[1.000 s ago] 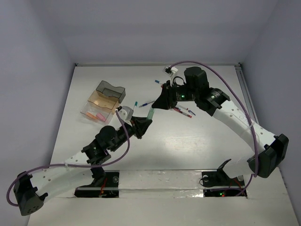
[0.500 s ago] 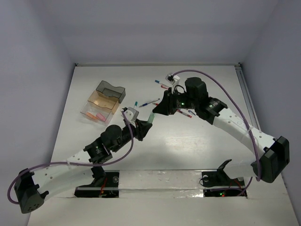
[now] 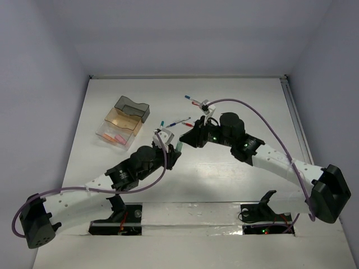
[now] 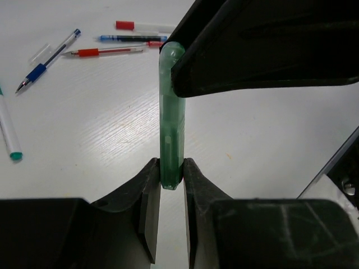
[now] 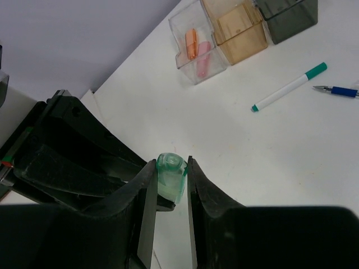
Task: Sort the stationery into containers
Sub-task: Close the pen cap on the pen.
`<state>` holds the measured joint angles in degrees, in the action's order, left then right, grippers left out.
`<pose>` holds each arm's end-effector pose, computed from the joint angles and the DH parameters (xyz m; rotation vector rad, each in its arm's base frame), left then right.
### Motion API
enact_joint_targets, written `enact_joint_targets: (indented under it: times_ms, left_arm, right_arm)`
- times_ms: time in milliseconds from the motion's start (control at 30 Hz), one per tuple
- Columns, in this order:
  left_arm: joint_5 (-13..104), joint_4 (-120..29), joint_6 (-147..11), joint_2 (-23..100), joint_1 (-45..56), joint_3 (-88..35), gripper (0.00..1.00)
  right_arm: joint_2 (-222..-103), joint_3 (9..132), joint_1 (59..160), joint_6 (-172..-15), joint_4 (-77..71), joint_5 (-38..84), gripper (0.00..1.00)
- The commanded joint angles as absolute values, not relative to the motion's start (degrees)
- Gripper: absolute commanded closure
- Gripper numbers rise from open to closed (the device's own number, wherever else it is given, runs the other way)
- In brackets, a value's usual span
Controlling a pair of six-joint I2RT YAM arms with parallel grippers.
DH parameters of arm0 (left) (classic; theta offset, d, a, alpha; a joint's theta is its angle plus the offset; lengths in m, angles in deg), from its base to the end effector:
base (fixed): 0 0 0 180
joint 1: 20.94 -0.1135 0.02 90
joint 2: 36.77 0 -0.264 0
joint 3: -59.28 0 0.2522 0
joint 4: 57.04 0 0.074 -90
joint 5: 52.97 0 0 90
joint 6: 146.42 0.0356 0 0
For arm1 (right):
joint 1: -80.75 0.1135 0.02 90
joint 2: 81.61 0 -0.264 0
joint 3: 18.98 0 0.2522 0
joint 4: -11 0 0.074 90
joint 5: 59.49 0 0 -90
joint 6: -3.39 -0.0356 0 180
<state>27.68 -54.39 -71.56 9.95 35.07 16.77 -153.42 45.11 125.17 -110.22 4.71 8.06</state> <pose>0.1160 -0.1617 0.2741 0.4914 1.6820 -0.7856 0.1985 0.2135 0.3045 -0.6469 1.8559 1.1682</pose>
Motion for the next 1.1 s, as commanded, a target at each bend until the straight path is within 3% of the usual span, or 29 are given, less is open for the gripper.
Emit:
enact_joint_targets:
  times_ms: [0,367,500,567,600,667,700,800,933,1067]
  left_arm:
    - [21.48,-80.55,-69.87,8.31,34.43,3.16,1.00]
    - [18.92,-78.26,-69.95,9.28,34.43,-0.27,1.00]
    - [18.22,-77.47,-72.15,9.72,33.90,2.53,1.00]
    - [16.47,-76.07,-74.17,9.81,33.90,4.98,1.00]
    - [15.68,-75.63,-74.87,9.81,33.90,5.96,1.00]
    - [13.39,-74.31,-76.72,9.28,33.90,8.59,1.00]
    - [12.60,-73.95,-77.33,9.02,33.90,9.39,1.00]
    - [10.23,-72.81,-79.44,7.79,33.29,12.29,1.00]
    - [7.42,-70.70,-81.64,6.91,31.88,14.23,1.00]
    - [6.71,-68.60,-84.45,7.08,28.55,15.72,1.00]
  right_arm:
    - [-156.93,37.59,131.28,-114.11,-5.66,0.81,1.00]
    - [-161.15,32.40,134.10,-116.75,1.99,1.86,1.00]
    - [-157.40,35.02,134.10,-117.10,0.94,6.41,1.00]
    - [-155.10,36.26,134.10,-117.54,0.32,12.04,0.89]
    - [-152.74,37.31,134.10,-118.15,0.58,14.49,0.73]
    - [-150.27,38.20,134.10,-118.68,1.72,16.97,0.57]
    - [-147.91,38.46,134.10,-119.03,2.42,18.72,0.45]
    - [-144.20,39.34,133.48,-119.56,2.78,21.19,0.29]
    - [-138.49,38.99,132.87,-119.22,2.08,23.39,0.19]
    - [-132.86,35.31,132.34,-119.04,3.74,25.06,0.22]
